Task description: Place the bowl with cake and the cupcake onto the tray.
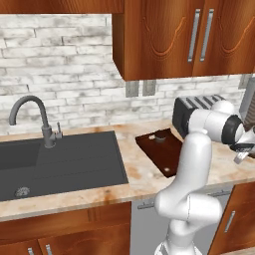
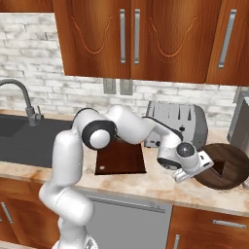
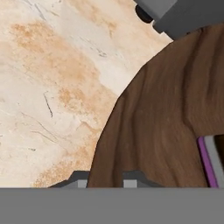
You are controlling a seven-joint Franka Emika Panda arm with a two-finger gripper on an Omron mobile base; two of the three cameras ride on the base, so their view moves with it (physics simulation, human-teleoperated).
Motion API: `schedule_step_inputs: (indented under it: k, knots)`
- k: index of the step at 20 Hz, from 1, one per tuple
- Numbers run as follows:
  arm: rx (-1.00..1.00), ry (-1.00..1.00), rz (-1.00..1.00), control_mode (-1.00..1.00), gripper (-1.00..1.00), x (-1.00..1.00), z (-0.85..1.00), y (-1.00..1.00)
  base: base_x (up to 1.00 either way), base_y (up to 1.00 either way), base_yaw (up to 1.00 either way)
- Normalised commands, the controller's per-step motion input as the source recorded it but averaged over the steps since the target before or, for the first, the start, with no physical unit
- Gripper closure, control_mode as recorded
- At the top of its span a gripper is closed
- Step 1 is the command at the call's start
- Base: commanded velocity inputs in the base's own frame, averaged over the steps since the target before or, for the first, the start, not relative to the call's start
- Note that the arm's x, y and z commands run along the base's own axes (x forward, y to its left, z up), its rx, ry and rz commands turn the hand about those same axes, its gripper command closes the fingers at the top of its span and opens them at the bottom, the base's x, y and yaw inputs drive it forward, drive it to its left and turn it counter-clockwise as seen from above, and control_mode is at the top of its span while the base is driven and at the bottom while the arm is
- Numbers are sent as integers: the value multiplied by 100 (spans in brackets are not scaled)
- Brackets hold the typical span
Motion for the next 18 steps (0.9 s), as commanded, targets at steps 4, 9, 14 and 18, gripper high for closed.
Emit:
schedule_step_inputs:
  k: [4, 9, 14, 18]
  knots:
    - [0, 0, 1, -100, 100, 0, 3, -6, 0, 0, 0]
    - [0, 0, 2, -100, 100, 0, 24, 0, 0, 0, 0]
    - [0, 0, 2, -100, 100, 0, 36, 1, 0, 0, 0]
    - [0, 0, 2, -100, 100, -6, 31, 22, 0, 0, 0]
